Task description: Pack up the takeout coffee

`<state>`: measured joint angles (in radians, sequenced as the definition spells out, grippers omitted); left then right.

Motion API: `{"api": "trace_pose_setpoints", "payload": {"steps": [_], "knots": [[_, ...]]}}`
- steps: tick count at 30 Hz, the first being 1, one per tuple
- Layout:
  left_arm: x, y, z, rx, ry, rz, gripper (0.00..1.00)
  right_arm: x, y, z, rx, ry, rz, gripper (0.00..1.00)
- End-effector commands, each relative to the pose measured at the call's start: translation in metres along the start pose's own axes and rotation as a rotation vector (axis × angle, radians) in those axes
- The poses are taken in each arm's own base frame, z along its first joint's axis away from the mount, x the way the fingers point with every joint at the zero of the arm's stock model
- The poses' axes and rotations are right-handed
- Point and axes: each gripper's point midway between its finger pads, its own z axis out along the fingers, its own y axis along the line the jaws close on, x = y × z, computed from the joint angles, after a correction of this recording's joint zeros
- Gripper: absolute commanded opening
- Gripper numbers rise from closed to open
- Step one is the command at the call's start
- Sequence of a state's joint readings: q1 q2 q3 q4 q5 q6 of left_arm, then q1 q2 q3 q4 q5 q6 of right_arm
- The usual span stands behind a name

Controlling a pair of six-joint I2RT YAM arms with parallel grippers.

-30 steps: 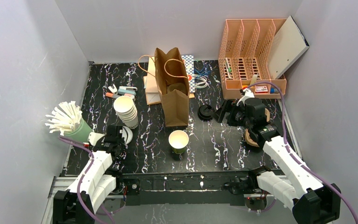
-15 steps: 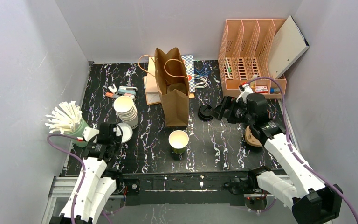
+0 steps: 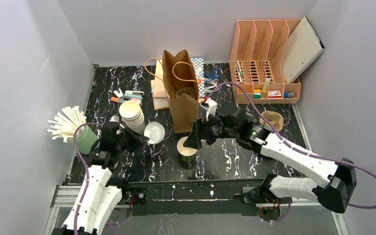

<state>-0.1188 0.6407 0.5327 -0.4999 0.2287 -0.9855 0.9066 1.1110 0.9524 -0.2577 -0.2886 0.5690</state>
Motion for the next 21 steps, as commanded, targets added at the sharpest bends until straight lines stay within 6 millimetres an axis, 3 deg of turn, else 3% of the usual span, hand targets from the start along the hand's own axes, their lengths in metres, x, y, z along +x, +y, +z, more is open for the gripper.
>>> {"api": "trace_pose_setpoints", "payload": {"steps": [1,12,21], "knots": [[0.017,-0.060,-0.023,0.282,0.147,0.102,0.00,-0.023,0.024,0.002,-0.075,-0.083,-0.111,0.98],[0.024,-0.130,-0.066,0.668,0.219,0.129,0.00,-0.043,0.076,-0.015,-0.338,-0.198,-0.196,0.98],[0.009,-0.179,-0.104,0.924,0.194,0.069,0.00,-0.077,0.095,-0.031,-0.380,-0.372,-0.164,0.98]]}}
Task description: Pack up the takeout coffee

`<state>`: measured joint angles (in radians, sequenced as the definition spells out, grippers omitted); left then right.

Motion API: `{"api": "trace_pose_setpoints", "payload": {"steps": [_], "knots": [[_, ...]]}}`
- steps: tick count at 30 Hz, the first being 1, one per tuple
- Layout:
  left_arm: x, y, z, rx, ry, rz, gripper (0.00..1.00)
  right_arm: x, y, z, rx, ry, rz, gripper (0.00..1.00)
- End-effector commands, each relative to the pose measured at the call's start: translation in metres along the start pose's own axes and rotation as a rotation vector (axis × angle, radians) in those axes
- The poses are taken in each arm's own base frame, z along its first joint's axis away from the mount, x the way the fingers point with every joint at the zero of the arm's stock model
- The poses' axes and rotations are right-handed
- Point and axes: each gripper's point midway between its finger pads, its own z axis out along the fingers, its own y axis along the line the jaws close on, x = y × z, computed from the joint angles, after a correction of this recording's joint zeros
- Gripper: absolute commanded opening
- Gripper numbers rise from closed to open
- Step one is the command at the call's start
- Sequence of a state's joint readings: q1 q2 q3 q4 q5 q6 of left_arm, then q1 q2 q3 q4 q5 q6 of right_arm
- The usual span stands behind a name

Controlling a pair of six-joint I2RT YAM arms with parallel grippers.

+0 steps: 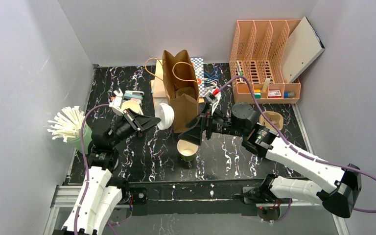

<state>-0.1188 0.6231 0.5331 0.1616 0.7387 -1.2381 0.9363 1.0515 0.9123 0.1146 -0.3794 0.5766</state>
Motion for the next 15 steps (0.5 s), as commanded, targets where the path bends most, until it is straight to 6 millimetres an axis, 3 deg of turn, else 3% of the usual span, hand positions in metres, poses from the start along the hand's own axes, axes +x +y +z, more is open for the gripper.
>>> {"api": "trace_pose_setpoints", "payload": {"steps": [1,5,8,15], "knots": [[-0.003,-0.043,-0.003,0.178,0.011,0.003,0.00,-0.037,0.027,0.001,-0.092,-0.140,-0.031,0.98],[-0.014,-0.049,-0.001,0.149,-0.030,0.187,0.00,-0.040,0.029,0.005,-0.089,-0.122,-0.074,0.98],[-0.042,-0.030,-0.007,-0.065,-0.164,0.380,0.00,-0.046,0.018,0.001,-0.008,-0.148,-0.080,0.98],[-0.085,-0.001,-0.046,-0.307,-0.471,0.573,0.00,-0.069,-0.016,-0.039,0.263,-0.313,-0.108,0.98]]}}
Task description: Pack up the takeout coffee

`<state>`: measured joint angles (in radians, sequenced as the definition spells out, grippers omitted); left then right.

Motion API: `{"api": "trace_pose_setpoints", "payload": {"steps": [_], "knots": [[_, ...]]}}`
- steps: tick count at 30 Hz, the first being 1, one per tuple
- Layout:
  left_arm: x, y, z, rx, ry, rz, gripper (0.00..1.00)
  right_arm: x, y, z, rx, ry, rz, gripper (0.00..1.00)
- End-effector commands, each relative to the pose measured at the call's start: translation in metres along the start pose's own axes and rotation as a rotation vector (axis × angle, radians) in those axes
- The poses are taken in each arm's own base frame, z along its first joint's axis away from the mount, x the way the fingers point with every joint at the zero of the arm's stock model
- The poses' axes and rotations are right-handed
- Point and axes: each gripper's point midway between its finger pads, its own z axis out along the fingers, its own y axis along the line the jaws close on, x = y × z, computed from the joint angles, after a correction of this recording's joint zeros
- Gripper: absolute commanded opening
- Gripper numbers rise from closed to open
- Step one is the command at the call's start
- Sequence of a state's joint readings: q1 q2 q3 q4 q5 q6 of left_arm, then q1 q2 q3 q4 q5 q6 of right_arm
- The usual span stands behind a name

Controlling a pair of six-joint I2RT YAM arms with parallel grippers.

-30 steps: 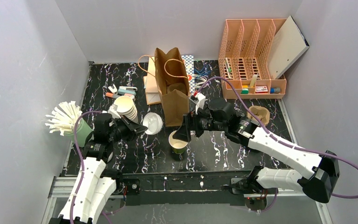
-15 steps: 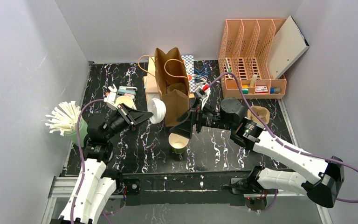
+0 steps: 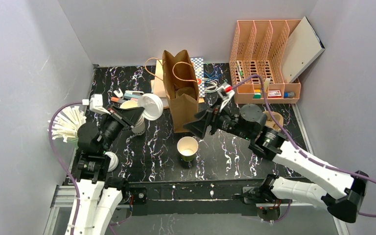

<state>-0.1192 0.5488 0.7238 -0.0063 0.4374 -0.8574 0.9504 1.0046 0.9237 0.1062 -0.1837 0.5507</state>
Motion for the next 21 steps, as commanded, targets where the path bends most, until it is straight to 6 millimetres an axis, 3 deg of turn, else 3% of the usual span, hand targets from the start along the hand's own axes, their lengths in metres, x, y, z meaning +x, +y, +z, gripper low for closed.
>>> {"api": "trace_pose_setpoints", "payload": {"steps": [1,6,13,18,21], "knots": [[-0.018,0.054,-0.017,-0.258,-0.138,0.193,0.00,-0.046,-0.014,-0.029,0.158,-0.198,-0.067,0.98],[-0.031,0.069,-0.034,-0.341,-0.232,0.298,0.00,-0.049,-0.022,-0.044,0.206,-0.246,-0.073,0.98],[-0.027,0.087,-0.046,-0.427,-0.216,0.363,0.00,-0.048,-0.027,-0.050,0.234,-0.258,-0.069,0.98],[-0.062,0.079,-0.056,-0.510,-0.297,0.453,0.00,-0.046,-0.026,-0.049,0.227,-0.253,-0.063,0.98],[-0.086,0.087,-0.060,-0.622,-0.339,0.520,0.00,-0.046,-0.026,-0.047,0.221,-0.247,-0.062,0.98]]}}
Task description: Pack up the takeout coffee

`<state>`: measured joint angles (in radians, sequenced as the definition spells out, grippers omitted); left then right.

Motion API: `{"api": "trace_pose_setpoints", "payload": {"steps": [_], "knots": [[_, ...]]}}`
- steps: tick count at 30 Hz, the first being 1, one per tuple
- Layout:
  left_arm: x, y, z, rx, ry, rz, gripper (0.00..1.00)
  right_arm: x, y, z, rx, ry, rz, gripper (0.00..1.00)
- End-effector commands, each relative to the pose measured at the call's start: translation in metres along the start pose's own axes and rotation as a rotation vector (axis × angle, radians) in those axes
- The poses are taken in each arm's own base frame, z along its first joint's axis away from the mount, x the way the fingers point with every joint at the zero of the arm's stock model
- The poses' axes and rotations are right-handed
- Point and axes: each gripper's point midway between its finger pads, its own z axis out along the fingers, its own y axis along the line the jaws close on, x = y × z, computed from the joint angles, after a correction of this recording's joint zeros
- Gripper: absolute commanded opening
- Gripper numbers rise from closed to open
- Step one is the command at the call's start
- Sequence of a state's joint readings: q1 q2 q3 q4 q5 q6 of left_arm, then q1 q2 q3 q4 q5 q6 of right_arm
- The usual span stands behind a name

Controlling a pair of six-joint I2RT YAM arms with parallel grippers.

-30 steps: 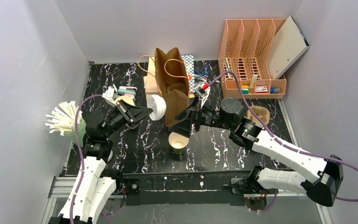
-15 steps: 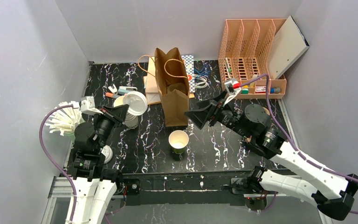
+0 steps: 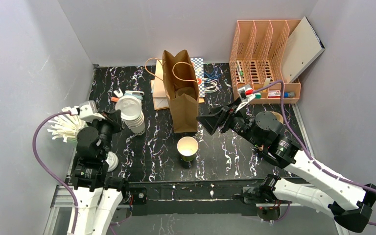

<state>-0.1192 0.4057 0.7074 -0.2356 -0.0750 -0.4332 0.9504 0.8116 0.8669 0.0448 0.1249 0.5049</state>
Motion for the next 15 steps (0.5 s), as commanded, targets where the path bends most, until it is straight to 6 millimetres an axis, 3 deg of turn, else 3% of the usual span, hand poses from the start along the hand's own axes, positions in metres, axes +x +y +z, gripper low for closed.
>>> {"api": "trace_pose_setpoints", "payload": {"steps": [1,5,10,15], "knots": [[-0.050,0.027,0.007,-0.196,-0.122,0.133,0.00,-0.007,0.003,0.001,-0.011,-0.025,-0.005,0.98],[-0.068,0.053,0.019,-0.380,-0.140,0.204,0.00,-0.011,0.007,-0.001,-0.019,-0.026,-0.006,0.98],[-0.072,0.091,0.027,-0.651,-0.084,0.294,0.00,-0.019,0.009,-0.007,-0.023,-0.044,-0.021,0.98],[-0.082,0.088,0.017,-0.790,-0.090,0.372,0.00,-0.021,0.007,-0.012,-0.012,-0.051,-0.030,0.98]]}}
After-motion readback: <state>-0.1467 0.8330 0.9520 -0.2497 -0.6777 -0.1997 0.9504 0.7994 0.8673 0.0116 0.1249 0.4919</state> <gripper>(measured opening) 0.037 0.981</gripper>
